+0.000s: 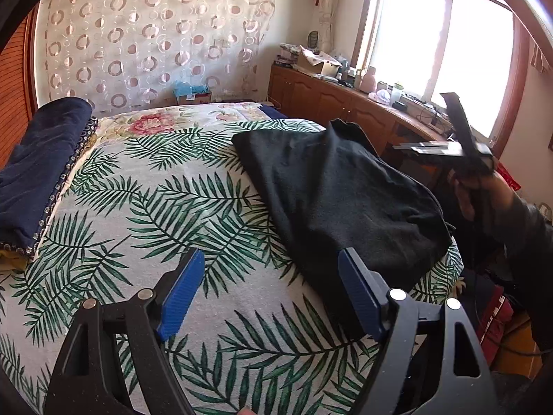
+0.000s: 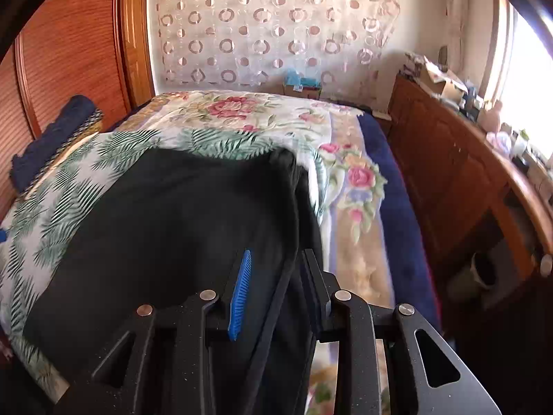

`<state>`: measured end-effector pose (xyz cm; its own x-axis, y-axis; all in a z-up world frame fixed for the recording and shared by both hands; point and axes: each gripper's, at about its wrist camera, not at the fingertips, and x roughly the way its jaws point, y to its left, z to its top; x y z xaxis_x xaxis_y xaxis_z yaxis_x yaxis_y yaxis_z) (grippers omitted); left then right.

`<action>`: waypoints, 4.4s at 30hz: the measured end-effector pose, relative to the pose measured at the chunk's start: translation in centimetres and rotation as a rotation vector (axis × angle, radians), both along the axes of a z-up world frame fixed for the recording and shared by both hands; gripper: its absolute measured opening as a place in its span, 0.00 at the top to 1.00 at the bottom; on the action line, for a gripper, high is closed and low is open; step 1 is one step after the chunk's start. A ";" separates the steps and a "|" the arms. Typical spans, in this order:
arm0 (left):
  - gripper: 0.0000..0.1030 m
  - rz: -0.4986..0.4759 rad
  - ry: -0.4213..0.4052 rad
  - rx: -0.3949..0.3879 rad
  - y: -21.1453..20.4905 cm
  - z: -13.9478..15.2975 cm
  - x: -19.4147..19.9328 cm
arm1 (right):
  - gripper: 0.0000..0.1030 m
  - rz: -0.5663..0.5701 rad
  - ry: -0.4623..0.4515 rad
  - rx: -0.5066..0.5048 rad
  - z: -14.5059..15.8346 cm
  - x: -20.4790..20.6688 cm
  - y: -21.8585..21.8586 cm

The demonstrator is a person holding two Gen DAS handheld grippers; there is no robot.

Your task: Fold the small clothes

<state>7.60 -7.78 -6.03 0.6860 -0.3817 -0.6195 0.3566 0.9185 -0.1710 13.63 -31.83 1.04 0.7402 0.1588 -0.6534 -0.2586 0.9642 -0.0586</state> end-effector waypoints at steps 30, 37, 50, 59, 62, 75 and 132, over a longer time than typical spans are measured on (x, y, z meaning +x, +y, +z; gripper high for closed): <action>0.12 -0.109 0.085 0.027 -4.8 -2.2 0.6 | 0.94 -0.009 -0.010 0.101 0.6 -11.3 -6.0; 0.12 -0.098 0.110 0.025 -4.9 -2.8 1.1 | 0.93 -0.061 0.010 0.096 -0.4 -10.3 -6.1; 0.12 -0.095 0.136 0.021 -5.3 -3.3 1.7 | 0.55 -0.116 0.053 0.163 -2.7 -8.7 -5.4; 0.12 -0.095 0.164 0.013 -5.6 -4.1 2.3 | 0.55 -0.089 0.074 0.172 -2.3 -8.6 -5.9; 0.12 -0.091 0.174 0.013 -5.7 -4.4 2.3 | 0.55 -0.085 0.065 0.150 -2.4 -8.7 -5.6; 0.24 -0.131 0.173 -0.033 -5.5 -4.6 1.9 | 0.69 -0.052 0.058 0.122 -2.8 -9.1 -4.9; 0.93 0.054 -0.004 -0.014 6.5 4.4 -1.8 | 0.94 0.318 -0.142 0.108 3.1 -9.1 6.4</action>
<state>5.84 -1.25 -1.68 0.7083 -0.3525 -0.6117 0.3072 0.9340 -0.1826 4.58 -25.43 4.14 0.7251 0.4579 -0.5143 -0.5428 0.8397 -0.0176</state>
